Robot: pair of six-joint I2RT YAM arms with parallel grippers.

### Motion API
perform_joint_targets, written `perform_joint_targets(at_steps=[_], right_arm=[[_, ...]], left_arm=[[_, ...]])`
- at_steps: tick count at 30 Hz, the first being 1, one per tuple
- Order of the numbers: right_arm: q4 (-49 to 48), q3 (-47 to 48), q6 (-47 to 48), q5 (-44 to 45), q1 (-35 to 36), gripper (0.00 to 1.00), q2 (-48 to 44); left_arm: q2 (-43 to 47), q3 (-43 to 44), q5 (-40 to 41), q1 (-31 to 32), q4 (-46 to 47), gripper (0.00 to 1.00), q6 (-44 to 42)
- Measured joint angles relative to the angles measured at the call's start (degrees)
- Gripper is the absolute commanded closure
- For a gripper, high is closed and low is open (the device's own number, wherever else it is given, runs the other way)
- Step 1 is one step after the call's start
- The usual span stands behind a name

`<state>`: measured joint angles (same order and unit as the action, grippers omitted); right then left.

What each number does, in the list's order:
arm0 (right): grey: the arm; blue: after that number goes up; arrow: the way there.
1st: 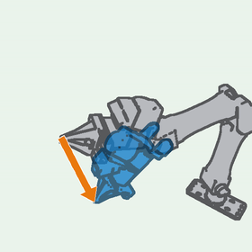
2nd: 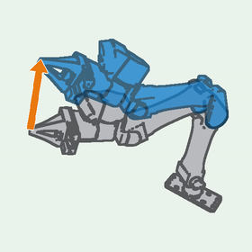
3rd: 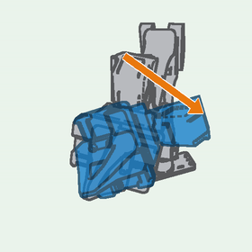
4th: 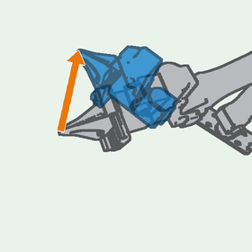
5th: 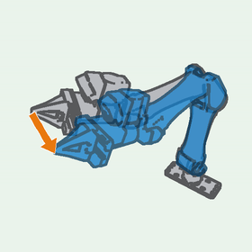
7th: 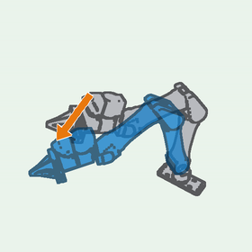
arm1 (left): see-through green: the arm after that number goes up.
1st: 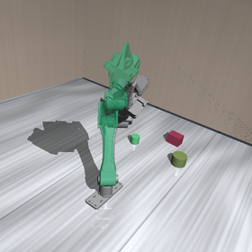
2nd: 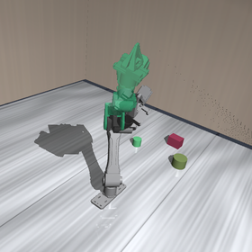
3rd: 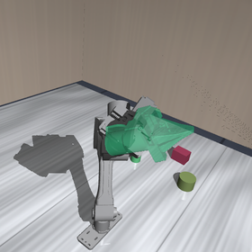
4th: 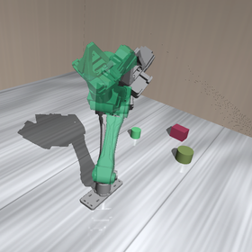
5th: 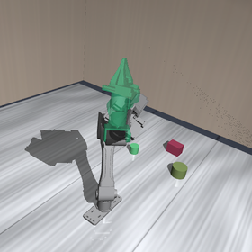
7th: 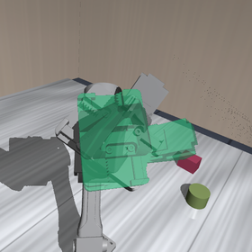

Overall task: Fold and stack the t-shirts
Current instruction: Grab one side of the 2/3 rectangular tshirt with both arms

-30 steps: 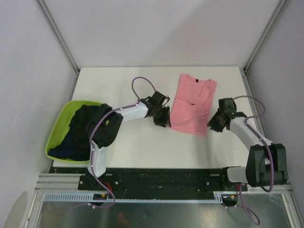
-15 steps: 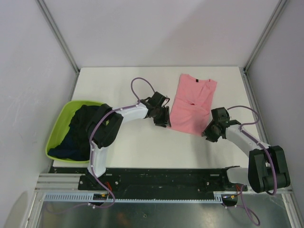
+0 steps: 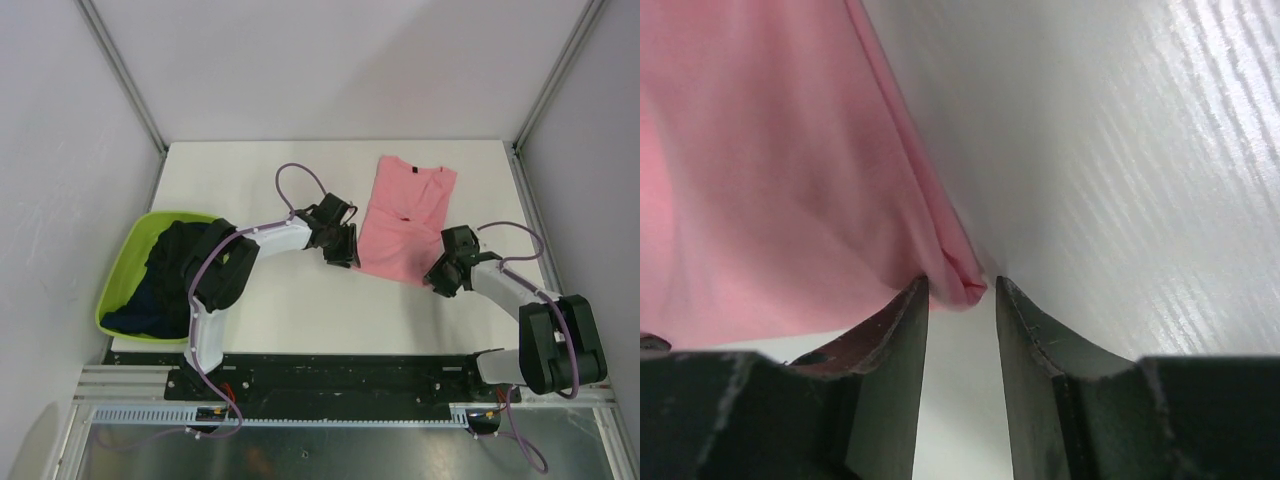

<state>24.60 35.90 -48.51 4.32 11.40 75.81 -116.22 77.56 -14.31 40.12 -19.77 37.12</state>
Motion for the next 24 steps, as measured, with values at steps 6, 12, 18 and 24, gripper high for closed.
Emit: perform_joint_targets(at_steps=[6,12,18,24], right_arm=[[-1.77,0.22,-0.61,1.25,1.14,0.71,0.96],[-2.56,0.20,-0.96,2.25,1.49,0.89,1.68],[-2.71,0.20,-1.01,2.56,1.66,0.94,1.79],[-2.71,0.20,-0.98,2.54,1.66,0.98,1.79]], left_arm=[[0.00,-0.07,0.07,0.02,0.13,0.60,-0.02],[0.37,-0.72,0.24,0.07,0.83,0.61,-0.02],[0.42,-0.94,0.85,0.11,0.90,0.69,-0.04],[0.39,-1.01,1.75,0.39,0.81,0.87,-0.07]])
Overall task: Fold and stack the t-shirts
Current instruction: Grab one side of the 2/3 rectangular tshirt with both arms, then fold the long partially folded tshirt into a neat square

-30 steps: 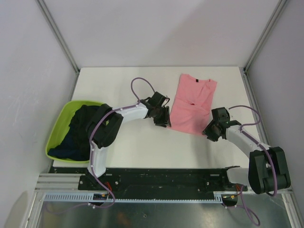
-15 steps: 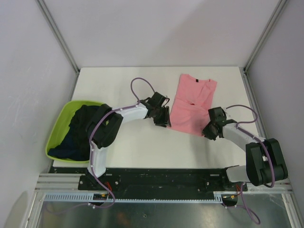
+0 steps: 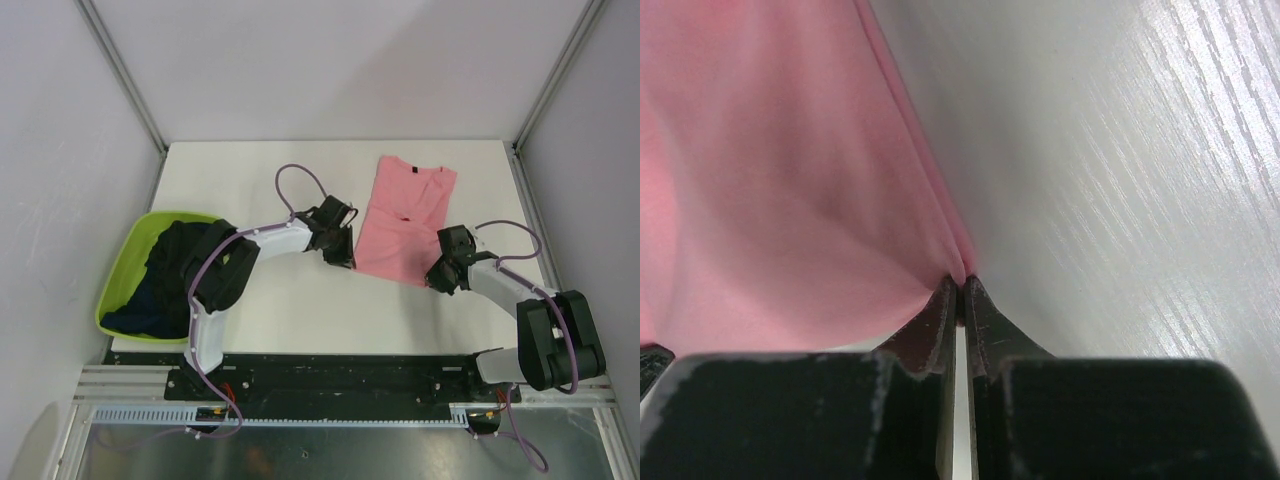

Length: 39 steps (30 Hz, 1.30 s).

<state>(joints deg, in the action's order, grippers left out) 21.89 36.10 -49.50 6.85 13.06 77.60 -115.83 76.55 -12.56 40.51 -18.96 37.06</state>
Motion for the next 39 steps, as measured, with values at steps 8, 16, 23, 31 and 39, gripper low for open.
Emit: perform_joint_targets(at_steps=[8,16,23,31,39], right_arm=[[0.00,0.00,0.28,-0.55,-0.55,1.00,-0.04],[7.06,-1.46,0.63,-1.44,0.87,1.00,-7.63],[20.50,-1.57,-2.67,-1.70,7.50,1.00,-27.04],[33.83,-0.90,-8.57,-0.57,14.69,1.00,-40.35],[35.95,12.79,-5.49,4.13,13.73,1.00,-28.46]], left_arm=[[0.02,-0.42,0.26,0.98,0.28,1.00,0.52],[8.90,-10.86,0.79,1.90,0.83,1.00,2.64],[24.87,-23.02,2.08,6.56,-0.02,1.00,6.12],[39.32,-27.85,3.98,11.30,-1.55,1.00,10.58],[36.81,-20.83,6.93,11.17,-4.09,1.00,10.97]])
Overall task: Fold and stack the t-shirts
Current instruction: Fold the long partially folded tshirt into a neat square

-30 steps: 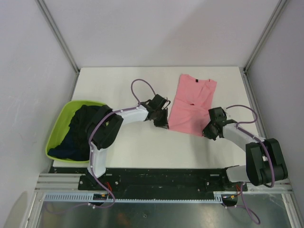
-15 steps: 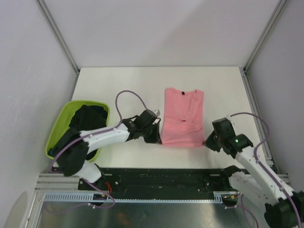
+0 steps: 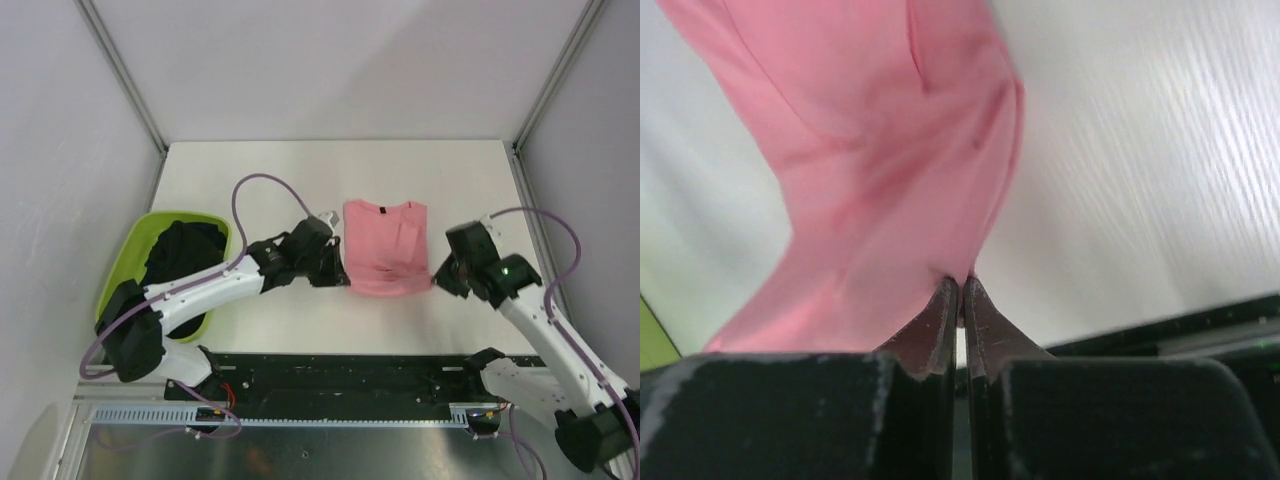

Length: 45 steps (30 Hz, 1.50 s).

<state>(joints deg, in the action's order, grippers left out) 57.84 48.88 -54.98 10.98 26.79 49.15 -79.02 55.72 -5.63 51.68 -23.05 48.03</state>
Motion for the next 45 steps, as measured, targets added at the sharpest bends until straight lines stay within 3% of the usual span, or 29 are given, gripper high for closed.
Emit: perform_joint_targets(at_steps=[8,14,28,45], right_arm=[[-12.28,10.88,9.22,-1.11,-12.55,1.00,17.97],[-23.39,15.21,13.40,-3.72,-16.94,1.00,31.12],[-36.65,28.81,16.28,-6.43,-19.85,1.00,51.47],[-38.16,50.36,16.33,-8.55,-20.00,1.00,76.50]], left_arm=[[-13.29,20.02,0.96,-8.20,-0.55,1.00,-2.95],[-24.79,32.61,0.92,-13.33,-0.17,1.00,-5.22],[-44.00,49.55,-0.20,-19.76,-1.11,1.00,-8.20],[-59.63,64.57,-3.37,-25.68,-1.01,1.00,-8.63]])
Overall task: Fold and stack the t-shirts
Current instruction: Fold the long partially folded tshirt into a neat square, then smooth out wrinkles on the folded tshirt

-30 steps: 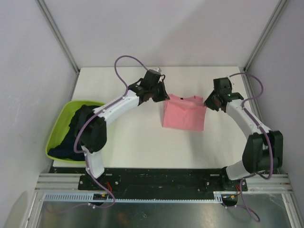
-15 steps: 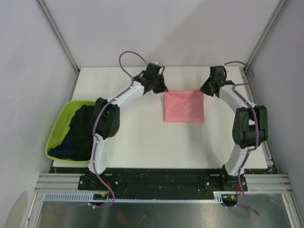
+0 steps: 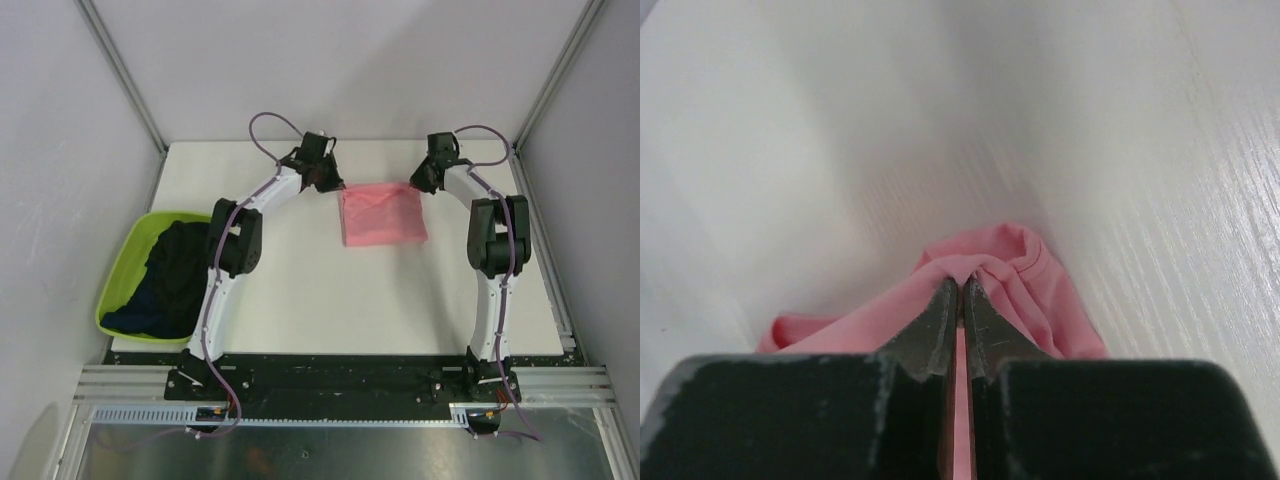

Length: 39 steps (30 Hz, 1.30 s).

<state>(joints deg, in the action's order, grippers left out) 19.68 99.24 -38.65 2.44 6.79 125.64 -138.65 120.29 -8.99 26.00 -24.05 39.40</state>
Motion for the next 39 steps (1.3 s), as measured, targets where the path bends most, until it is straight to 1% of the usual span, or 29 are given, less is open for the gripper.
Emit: perform_joint_targets(at_steps=[6,7,9,10,11,12,14,15,16,17,19,21,22,24,26,28,30,33,39], right_arm=[[0.55,0.15,-0.28,0.09,-0.04,1.00,0.48],[0.57,0.28,-0.26,0.09,-0.07,1.00,0.50],[0.66,0.79,-0.28,0.09,-0.07,0.96,0.68],[0.68,1.11,-0.28,0.09,-0.09,0.92,0.74],[0.72,1.38,-0.28,0.09,-0.13,0.86,0.81],[0.79,1.66,-0.28,0.09,-0.20,0.79,0.83],[1.03,2.16,-0.37,0.15,-0.50,0.61,0.83],[1.09,2.49,-0.44,0.26,-0.72,0.54,0.83],[1.42,2.93,-0.20,0.35,-1.03,0.49,0.83],[1.68,3.30,-0.48,0.52,-1.27,0.46,0.83],[2.54,4.66,-0.04,1.20,-1.66,0.45,0.83],[2.82,5.40,0.22,1.86,-1.81,0.49,0.76],[2.82,5.53,0.55,2.05,-1.79,0.52,0.68],[3.32,5.57,1.33,2.12,-1.11,0.61,0.57],[3.74,5.57,1.99,2.03,-0.11,0.70,0.57],[4.39,5.57,2.62,1.44,1.42,0.74,0.57],[4.55,5.57,2.75,0.61,2.38,0.75,0.57],[4.44,5.68,2.78,-0.79,3.39,0.76,0.87],[3.87,9.97,2.91,-3.45,1.95,0.77,5.68]], left_arm=[[-3.37,1.46,-0.85,-0.44,-0.15,1.00,-0.42],[-3.50,1.46,-0.81,-0.44,-0.15,0.99,-0.42],[-3.54,1.79,-0.74,-0.50,-0.28,0.94,-0.42],[-3.56,2.16,-0.72,-0.50,-0.35,0.86,-0.42],[-3.56,2.73,-0.74,-0.52,-0.44,0.73,-0.46],[-3.58,3.50,-0.83,-0.59,-0.50,0.62,-0.70],[-3.76,5.60,-1.25,-0.81,-0.50,0.46,-1.22],[-3.76,6.54,-1.66,-0.98,-0.42,0.40,-1.62],[-3.76,7.21,-1.95,-1.16,-0.26,0.36,-1.95],[-3.74,7.61,-2.10,-1.31,0.02,0.36,-2.36],[-3.41,7.39,-2.16,-1.68,0.79,0.41,-2.56],[-2.62,5.70,-2.16,-1.84,0.96,0.51,-2.75],[-1.88,4.07,-2.19,-1.92,1.03,0.56,-2.95],[-0.11,0.46,-2.32,-1.92,0.74,0.65,-3.45],[0.96,-1.75,-2.64,-1.81,0.55,0.71,-3.41],[1.42,-3.04,-3.28,-1.44,0.37,0.75,-3.52],[1.42,-3.17,-3.80,-0.94,0.31,0.78,-3.50],[1.25,-2.14,-5.25,-0.24,0.02,0.79,-3.50],[-2.75,7.43,-8.24,0.31,0.55,0.82,-3.32]])
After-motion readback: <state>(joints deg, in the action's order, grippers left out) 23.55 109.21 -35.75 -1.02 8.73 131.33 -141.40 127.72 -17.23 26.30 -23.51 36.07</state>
